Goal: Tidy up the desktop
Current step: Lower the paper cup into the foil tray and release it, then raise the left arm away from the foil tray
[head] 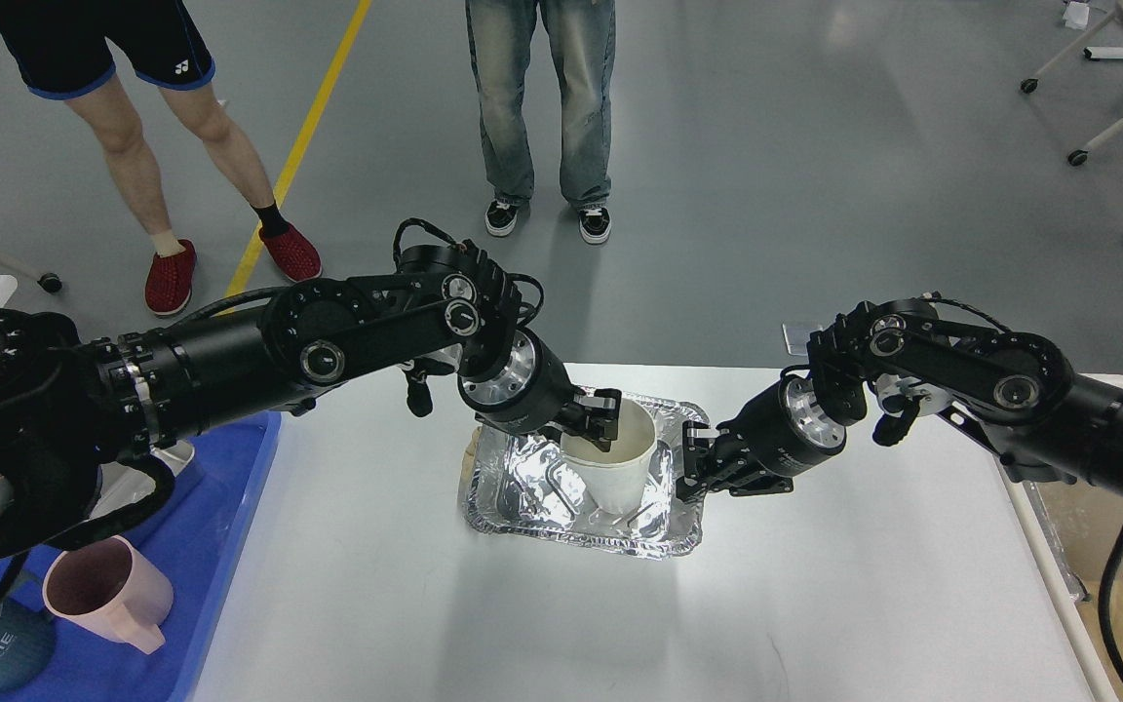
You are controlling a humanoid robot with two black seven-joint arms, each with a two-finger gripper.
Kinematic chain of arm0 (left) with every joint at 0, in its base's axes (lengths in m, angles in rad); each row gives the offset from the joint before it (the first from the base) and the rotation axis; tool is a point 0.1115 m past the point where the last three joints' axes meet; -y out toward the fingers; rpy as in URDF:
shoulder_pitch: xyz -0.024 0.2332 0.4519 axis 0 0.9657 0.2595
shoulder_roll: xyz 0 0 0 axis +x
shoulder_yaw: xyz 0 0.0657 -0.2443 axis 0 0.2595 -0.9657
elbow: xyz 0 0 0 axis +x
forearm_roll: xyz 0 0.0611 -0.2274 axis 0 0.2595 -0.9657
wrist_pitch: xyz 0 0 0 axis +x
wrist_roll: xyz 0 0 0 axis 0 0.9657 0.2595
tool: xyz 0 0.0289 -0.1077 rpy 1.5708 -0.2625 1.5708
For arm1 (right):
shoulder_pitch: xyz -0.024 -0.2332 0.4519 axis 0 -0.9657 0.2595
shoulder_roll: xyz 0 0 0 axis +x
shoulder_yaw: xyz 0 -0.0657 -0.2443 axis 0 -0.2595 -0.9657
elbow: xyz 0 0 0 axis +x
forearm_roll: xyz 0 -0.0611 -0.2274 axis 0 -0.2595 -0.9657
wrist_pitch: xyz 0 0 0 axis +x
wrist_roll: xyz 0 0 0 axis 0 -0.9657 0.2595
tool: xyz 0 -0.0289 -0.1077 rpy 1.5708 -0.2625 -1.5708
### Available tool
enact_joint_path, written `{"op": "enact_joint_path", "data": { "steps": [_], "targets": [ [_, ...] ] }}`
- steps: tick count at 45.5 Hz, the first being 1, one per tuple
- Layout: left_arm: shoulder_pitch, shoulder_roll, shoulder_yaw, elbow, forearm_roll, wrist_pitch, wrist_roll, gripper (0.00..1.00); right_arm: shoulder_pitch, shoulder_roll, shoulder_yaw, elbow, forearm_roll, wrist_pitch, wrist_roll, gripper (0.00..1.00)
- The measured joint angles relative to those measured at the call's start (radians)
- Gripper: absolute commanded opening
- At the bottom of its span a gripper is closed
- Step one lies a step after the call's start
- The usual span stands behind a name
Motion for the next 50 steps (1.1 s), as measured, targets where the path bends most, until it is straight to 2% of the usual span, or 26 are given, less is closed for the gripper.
{"op": "enact_joint_path", "data": {
  "steps": [5,14,19,23,29,38,43,50],
  "targets": [
    [-0.013,0.003,-0.017,-0.001,-0.008,-0.001,-0.001,0.82,-0.001,0.000,0.000,0.000,0.000,0.000,0.000,0.00],
    [-0.061,0.007,-0.115,-0.001,-0.012,-0.004,-0.003,0.84,-0.004,-0.001,0.000,0.001,0.000,0.000,0.000,0.00],
    [-0.093,0.019,-0.163,0.000,-0.012,-0.004,-0.007,0.90,-0.005,0.000,0.000,0.001,0.000,0.000,0.000,0.00],
    [-0.112,0.040,-0.198,-0.005,-0.012,-0.004,-0.011,0.93,-0.007,0.000,0.000,0.001,0.000,0.000,0.000,0.00],
    [-0.124,0.110,-0.232,-0.034,-0.014,-0.013,-0.012,0.93,-0.008,-0.001,0.000,0.001,0.000,0.000,0.000,0.00],
    [-0.097,0.352,-0.233,-0.195,-0.018,-0.023,-0.013,0.93,-0.010,-0.009,0.000,0.001,0.000,0.000,0.000,0.00],
    [-0.054,0.542,-0.227,-0.318,-0.018,-0.025,-0.014,0.93,-0.015,-0.011,0.000,0.001,0.000,0.000,0.000,0.00],
    [-0.029,0.803,-0.227,-0.416,-0.018,-0.042,-0.017,0.93,-0.019,-0.011,0.000,0.002,-0.001,-0.001,0.000,0.00]
  ]
}}
